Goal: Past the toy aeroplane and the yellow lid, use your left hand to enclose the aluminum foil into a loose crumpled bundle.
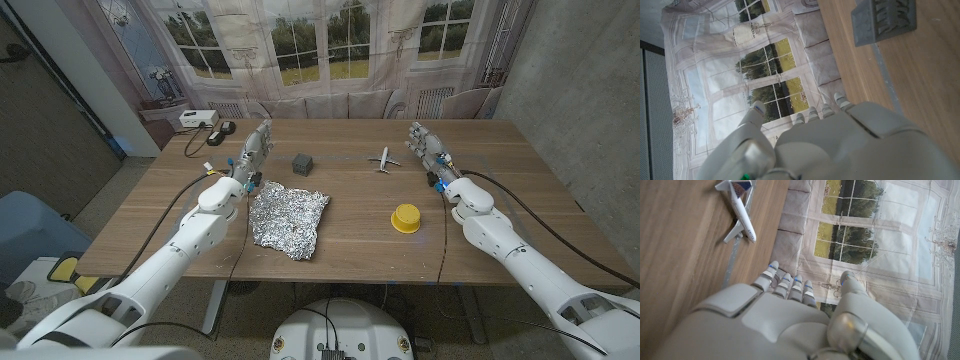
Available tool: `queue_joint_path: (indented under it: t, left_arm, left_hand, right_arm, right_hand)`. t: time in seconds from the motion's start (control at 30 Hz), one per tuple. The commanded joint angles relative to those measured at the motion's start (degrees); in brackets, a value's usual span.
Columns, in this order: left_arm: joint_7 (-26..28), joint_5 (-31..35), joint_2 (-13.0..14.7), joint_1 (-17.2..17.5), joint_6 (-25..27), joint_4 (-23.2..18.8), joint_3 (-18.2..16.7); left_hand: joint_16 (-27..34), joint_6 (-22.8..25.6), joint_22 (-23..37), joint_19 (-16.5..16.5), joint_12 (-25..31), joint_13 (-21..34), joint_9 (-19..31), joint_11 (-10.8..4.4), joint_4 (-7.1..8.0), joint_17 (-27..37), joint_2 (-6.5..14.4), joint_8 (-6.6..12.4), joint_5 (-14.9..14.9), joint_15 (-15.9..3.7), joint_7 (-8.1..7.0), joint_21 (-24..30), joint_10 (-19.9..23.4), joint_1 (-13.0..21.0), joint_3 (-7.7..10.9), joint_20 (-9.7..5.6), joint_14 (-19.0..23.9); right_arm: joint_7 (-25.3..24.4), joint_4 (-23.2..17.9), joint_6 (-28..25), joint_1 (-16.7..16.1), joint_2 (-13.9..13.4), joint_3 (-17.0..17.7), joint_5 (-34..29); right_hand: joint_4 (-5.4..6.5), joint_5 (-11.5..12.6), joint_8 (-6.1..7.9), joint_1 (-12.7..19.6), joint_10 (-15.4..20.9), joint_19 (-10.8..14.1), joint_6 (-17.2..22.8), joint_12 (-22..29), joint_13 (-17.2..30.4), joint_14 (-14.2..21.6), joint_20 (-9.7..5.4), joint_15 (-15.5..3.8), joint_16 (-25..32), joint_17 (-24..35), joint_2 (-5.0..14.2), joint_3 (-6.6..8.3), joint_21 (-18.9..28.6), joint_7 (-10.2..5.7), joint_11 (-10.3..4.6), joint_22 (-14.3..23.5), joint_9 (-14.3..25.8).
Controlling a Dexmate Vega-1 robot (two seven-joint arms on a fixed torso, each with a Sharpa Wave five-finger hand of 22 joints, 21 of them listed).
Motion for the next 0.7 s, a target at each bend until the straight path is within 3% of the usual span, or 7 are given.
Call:
queue_joint_path:
  t: [0.03, 0.23, 0.37, 0.4, 0.6, 0.7]
  left_arm:
    - [5.6, 3.7, 0.7, -2.1, 6.4, -7.3, 2.3]
    - [13.3, 6.9, 2.9, -0.5, 15.7, -16.1, 3.3]
    - [14.9, 9.6, 6.3, -0.8, 23.1, -21.8, 4.8]
    - [14.8, 10.0, 7.0, -0.9, 24.4, -22.9, 5.1]
    - [15.5, 11.6, 9.4, -0.6, 29.2, -28.0, 5.5]
    - [15.6, 12.4, 10.6, -0.6, 32.0, -30.4, 5.9]
  left_hand:
    - [0.4, -4.1, 0.2, -3.5, 0.3, 0.0, 0.2, -0.22, -0.05, 0.3, -0.3, 0.37, 0.3, -0.08, -0.35, 0.2, -3.7, 0.2, 0.13, 0.82, -3.4]
    - [1.2, -1.8, 0.2, -3.1, 0.9, -0.4, 0.2, 0.44, -1.38, 0.2, -1.8, 1.38, 0.2, 2.15, -1.36, -0.1, -1.8, 0.6, -0.32, 2.77, -1.2]
    - [1.4, -1.8, 0.1, -2.9, 1.1, -0.4, 0.3, -0.5, -2.36, 0.3, -2.7, 1.42, 0.2, 2.24, -1.66, -0.2, -1.4, 1.2, -0.45, 3.49, -0.6]
    - [1.4, -1.7, 0.1, -2.8, 1.3, -0.4, 0.3, -1.42, -2.93, 0.4, -3.2, 1.48, 0.2, 2.22, -1.91, -0.3, -0.8, 1.7, -0.52, 3.54, -0.4]
    - [1.4, -2.2, 0.2, -2.5, 1.3, -0.4, 0.4, -1.64, -3.59, 0.4, -3.8, 1.34, 0.2, 2.09, -2.25, -0.3, -0.7, 2.2, -0.57, 3.33, -0.2]
    - [1.7, -2.6, 0.2, -2.4, 1.4, -0.4, 0.5, -0.87, -4.29, 0.5, -4.5, 1.34, 0.3, 2.74, -1.69, -0.4, -0.6, 2.9, -0.65, 3.6, 0.7]
  right_arm:
    - [10.7, 13.1, 3.7, 6.8, 2.3, -1.4, 0.6]
    - [16.6, 20.6, 6.2, 10.4, 3.7, -1.5, 1.3]
    - [19.7, 24.3, 7.5, 11.6, 4.8, -1.3, 2.0]
    - [20.5, 25.0, 7.7, 11.8, 5.0, -1.2, 2.2]
    - [21.5, 25.0, 8.3, 10.8, 4.8, -0.6, 2.9]
    - [21.0, 23.3, 8.2, 9.5, 4.3, -0.4, 3.0]
  right_hand:
    - [-0.11, 0.2, 0.34, 0.3, 0.2, 0.0, 0.5, 0.1, 0.0, -0.5, -0.14, -0.46, 0.1, 0.1, -0.16, 0.29, 0.2, 0.26, 0.05, 0.1, 0.2]
    - [-0.19, 0.2, 0.3, 0.3, 0.0, -0.3, 0.4, 0.0, 0.0, -0.6, 0.14, -0.1, 0.0, 0.0, -0.22, 0.23, 0.1, 0.24, 0.12, 0.1, 0.2]
    - [-0.24, 0.2, 0.29, 0.3, 0.0, -0.3, 0.4, 0.0, 0.0, -0.6, 0.33, 0.05, 0.0, 0.0, -0.25, 0.2, 0.1, 0.22, 0.18, 0.1, 0.2]
    - [-0.24, 0.2, 0.3, 0.4, -0.1, -0.4, 0.4, 0.0, 0.0, -0.6, 0.39, 0.04, 0.0, 0.0, -0.25, 0.2, 0.1, 0.24, 0.19, 0.1, 0.2]
    - [-0.28, 0.2, 0.29, 0.3, 0.0, -0.4, 0.4, 0.0, -0.1, -0.6, 0.54, 0.26, 0.0, -0.1, -0.26, 0.16, 0.1, 0.21, 0.21, 0.1, 0.2]
    - [-0.29, 0.2, 0.31, 0.3, 0.1, -0.4, 0.5, 0.0, -0.1, -0.5, 0.54, 0.27, 0.0, -0.1, -0.25, 0.15, 0.1, 0.21, 0.19, 0.1, 0.2]
